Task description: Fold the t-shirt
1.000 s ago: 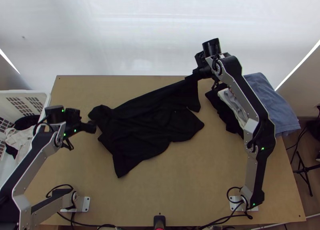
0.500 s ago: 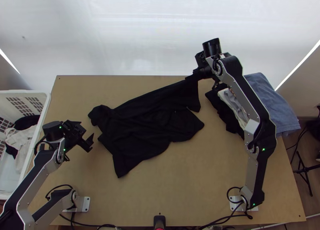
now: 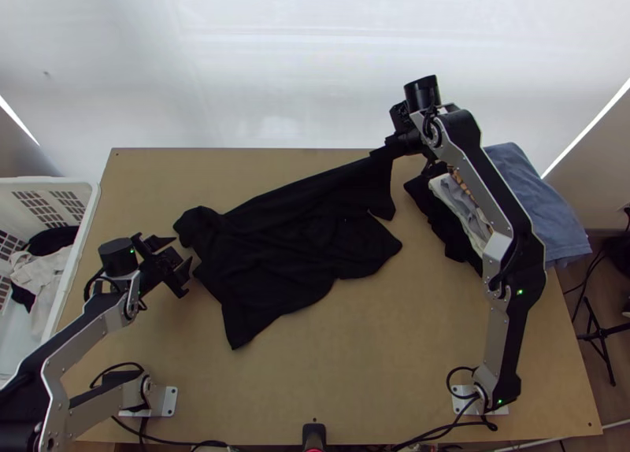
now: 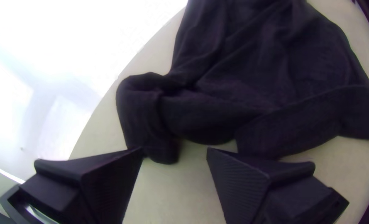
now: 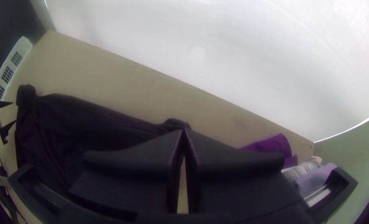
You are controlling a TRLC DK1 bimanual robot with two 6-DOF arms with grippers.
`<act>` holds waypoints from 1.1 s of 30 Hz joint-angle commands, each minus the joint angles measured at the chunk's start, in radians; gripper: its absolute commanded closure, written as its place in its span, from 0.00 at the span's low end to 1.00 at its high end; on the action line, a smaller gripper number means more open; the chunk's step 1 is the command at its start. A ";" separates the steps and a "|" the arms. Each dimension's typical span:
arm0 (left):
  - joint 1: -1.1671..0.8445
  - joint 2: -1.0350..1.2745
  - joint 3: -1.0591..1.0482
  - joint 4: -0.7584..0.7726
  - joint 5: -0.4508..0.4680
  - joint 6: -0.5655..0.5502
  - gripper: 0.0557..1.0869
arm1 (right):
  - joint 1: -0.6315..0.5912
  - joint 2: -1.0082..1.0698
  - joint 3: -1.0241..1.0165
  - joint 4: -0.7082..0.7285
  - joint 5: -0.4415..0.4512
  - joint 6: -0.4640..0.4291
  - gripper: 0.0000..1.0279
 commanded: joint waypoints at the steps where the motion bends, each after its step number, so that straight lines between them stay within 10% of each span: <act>1: 0.001 0.108 0.034 0.027 0.014 0.027 0.31 | -0.018 0.004 -0.009 0.000 -0.003 -0.004 0.97; 12: 0.015 0.290 0.153 0.051 0.011 0.033 0.31 | -0.036 0.010 -0.007 0.011 -0.003 -0.015 0.97; 15: 0.021 0.327 0.168 0.082 0.009 0.041 0.55 | -0.038 0.012 -0.007 0.012 -0.003 -0.018 0.97; 26: 0.019 0.419 0.231 0.122 0.002 0.027 0.57 | -0.046 0.022 0.008 0.017 -0.003 -0.026 0.97; 29: 0.016 0.416 0.234 0.156 0.003 0.013 0.73 | -0.046 0.024 0.010 0.017 -0.003 -0.026 0.97; 33: -0.013 0.402 0.336 0.148 -0.095 -0.234 0.77 | -0.046 0.026 0.022 0.017 -0.003 -0.024 0.97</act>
